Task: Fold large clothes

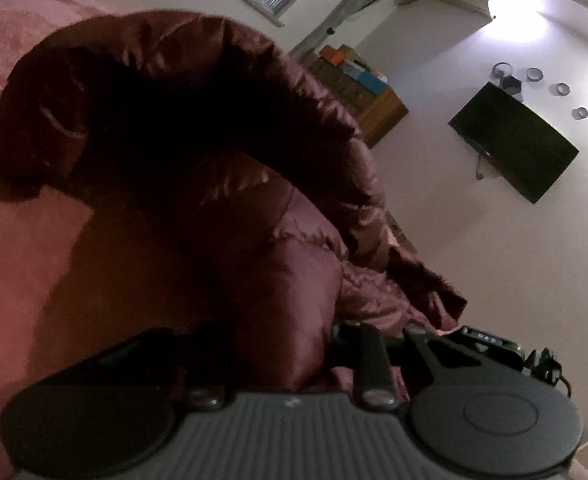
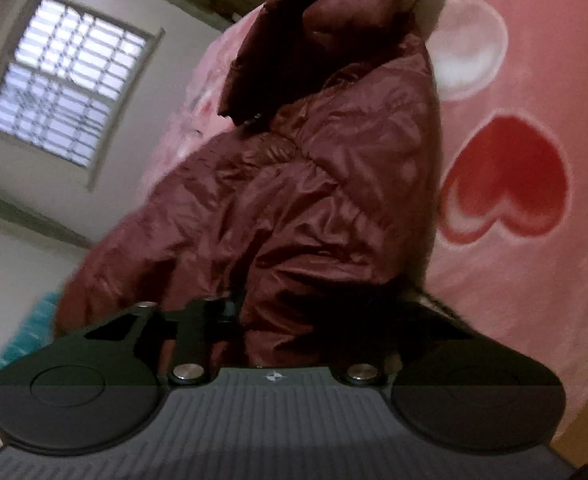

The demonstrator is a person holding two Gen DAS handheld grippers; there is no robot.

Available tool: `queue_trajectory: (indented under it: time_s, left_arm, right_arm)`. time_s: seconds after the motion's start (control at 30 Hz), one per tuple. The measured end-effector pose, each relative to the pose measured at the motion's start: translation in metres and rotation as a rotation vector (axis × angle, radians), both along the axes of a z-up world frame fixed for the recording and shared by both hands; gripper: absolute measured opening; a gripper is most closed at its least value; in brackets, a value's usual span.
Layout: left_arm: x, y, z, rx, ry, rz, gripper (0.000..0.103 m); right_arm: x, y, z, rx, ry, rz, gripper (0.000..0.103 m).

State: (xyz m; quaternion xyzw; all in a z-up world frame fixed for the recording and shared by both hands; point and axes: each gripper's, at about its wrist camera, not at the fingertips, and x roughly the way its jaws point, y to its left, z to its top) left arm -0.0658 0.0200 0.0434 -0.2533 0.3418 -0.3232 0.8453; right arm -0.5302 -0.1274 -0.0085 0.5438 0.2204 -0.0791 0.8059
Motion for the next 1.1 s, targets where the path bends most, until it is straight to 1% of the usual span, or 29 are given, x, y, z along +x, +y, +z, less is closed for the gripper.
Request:
queue_trajectory:
  time_s: [0.1,0.2,0.33,0.4,0.57,0.77,0.8,0.83,0.87,0.93,1.0,1.07,1.1]
  left_arm:
    - [-0.007,0.003,0.009,-0.012,-0.028,0.002,0.021]
    - [-0.017,0.010,0.027,-0.039,-0.075,-0.002,0.020]
    - [-0.032,0.021,0.061,-0.088,-0.159,-0.011,0.020]
    - [-0.041,0.026,0.082,-0.107,-0.215,-0.021,0.020]
    - [-0.065,0.034,0.137,-0.153,-0.354,-0.046,0.020]
    - [-0.094,0.044,0.205,-0.223,-0.507,-0.077,0.020]
    - [-0.099,0.047,0.216,-0.233,-0.529,-0.082,0.020]
    - [-0.103,0.048,0.228,-0.245,-0.548,-0.086,0.020]
    - [-0.107,0.050,0.236,-0.257,-0.560,-0.088,0.020]
    - [-0.112,0.055,0.252,-0.282,-0.576,-0.092,0.020]
    - [-0.117,0.060,0.266,-0.309,-0.584,-0.098,0.020]
    - [-0.124,0.067,0.279,-0.341,-0.586,-0.096,0.020]
    - [-0.128,0.070,0.286,-0.359,-0.588,-0.096,0.020]
  right_arm:
    - [-0.008,0.003,0.016,-0.007,-0.121,0.004,0.022]
    - [-0.012,0.009,0.043,-0.064,-0.243,0.014,0.019]
    - [-0.012,0.007,0.073,-0.142,-0.338,0.007,0.017]
    - [-0.008,0.005,0.087,-0.173,-0.385,-0.004,0.017]
    - [-0.009,0.013,0.143,-0.301,-0.519,-0.026,0.017]
    - [-0.016,0.024,0.217,-0.431,-0.681,-0.051,0.017]
    - [-0.009,0.025,0.228,-0.449,-0.705,-0.055,0.016]
    - [-0.010,0.028,0.242,-0.467,-0.733,-0.058,0.016]
    - [0.002,0.027,0.251,-0.482,-0.755,-0.061,0.016]
    - [0.001,0.031,0.275,-0.530,-0.801,-0.068,0.016]
    - [0.009,0.036,0.288,-0.566,-0.835,-0.069,0.016]
    - [0.009,0.039,0.309,-0.584,-0.878,-0.063,0.016]
    - [0.007,0.035,0.315,-0.593,-0.894,-0.059,0.016]
